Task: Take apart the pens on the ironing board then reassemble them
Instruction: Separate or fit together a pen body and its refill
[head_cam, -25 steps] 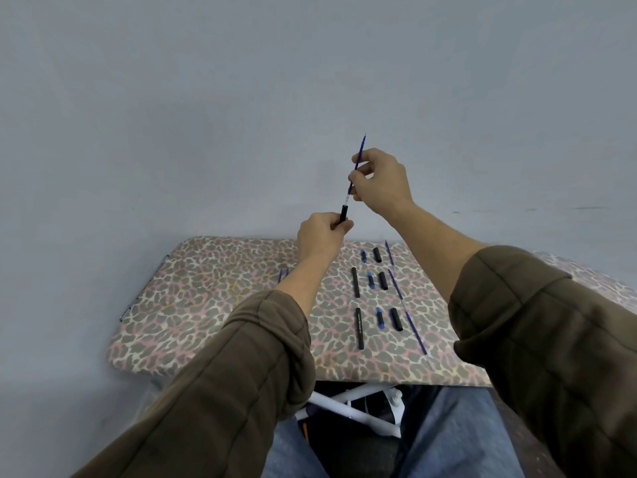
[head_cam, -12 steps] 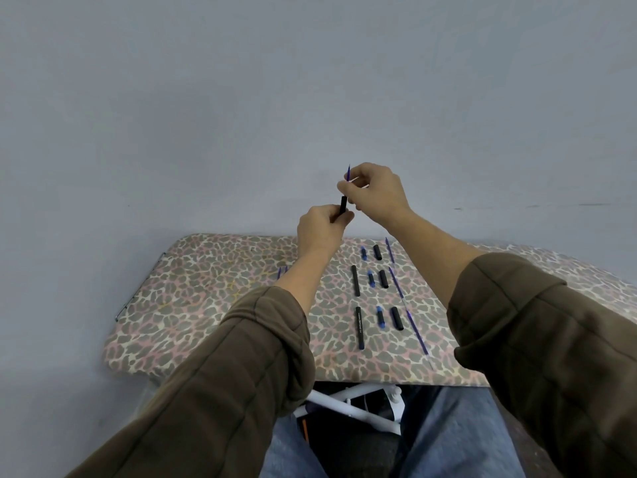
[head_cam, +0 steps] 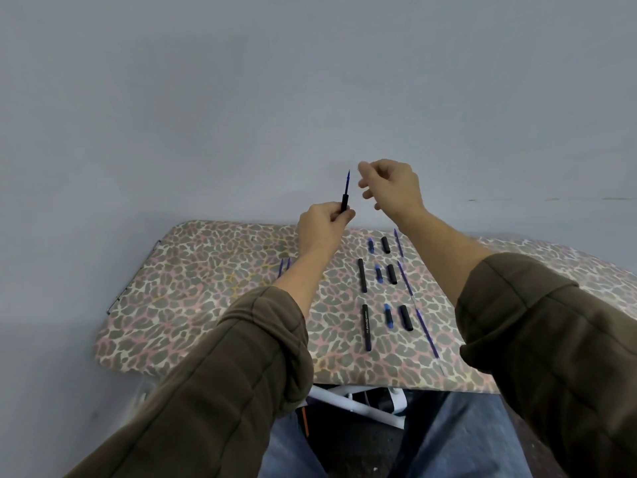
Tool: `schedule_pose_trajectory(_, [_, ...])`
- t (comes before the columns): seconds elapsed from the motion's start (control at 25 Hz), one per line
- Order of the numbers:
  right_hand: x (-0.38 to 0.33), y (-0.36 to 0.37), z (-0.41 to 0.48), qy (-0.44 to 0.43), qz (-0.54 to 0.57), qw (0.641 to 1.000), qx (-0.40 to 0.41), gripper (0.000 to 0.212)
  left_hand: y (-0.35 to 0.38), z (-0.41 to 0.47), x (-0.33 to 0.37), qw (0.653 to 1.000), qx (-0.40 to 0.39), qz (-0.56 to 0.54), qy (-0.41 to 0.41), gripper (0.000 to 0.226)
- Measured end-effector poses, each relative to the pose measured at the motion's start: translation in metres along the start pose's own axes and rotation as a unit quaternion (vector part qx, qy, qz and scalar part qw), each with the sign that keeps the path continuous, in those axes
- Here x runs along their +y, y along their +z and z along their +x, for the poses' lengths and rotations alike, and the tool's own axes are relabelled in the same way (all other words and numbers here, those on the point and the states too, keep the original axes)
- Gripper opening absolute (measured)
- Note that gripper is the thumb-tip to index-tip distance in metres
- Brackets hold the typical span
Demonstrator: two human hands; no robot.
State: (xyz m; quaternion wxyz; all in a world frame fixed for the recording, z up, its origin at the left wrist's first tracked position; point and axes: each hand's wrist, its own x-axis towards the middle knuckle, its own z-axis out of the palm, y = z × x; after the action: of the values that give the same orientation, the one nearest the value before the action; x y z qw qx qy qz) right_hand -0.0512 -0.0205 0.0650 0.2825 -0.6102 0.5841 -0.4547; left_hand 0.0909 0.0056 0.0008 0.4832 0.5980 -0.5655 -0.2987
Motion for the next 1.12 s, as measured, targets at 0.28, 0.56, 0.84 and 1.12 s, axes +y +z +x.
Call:
schedule_pose_trajectory(0.28, [0.073,0.025,0.022,0.103,-0.312,0.942,-0.072,0.022,-0.001,0.022,-0.032,1.0,0.017,-0.012,0.017,0.044])
schedule_pose_trajectory(0.56, [0.111,0.058,0.024,0.115,-0.453,0.877,-0.108,0.014,-0.008,0.034,-0.055,0.999,0.006,-0.01,0.037,0.065])
schedule_pose_trajectory(0.84, [0.124,0.07,0.027,0.108,-0.437,0.885,-0.114,0.025,-0.01,0.032,-0.061,0.998,0.005,0.011,0.063,0.063])
schedule_pose_trajectory(1.12, [0.026,0.05,0.05,0.088,0.084,0.992,-0.032,0.012,-0.007,0.02,-0.039,0.995,-0.017,0.036,0.087,0.062])
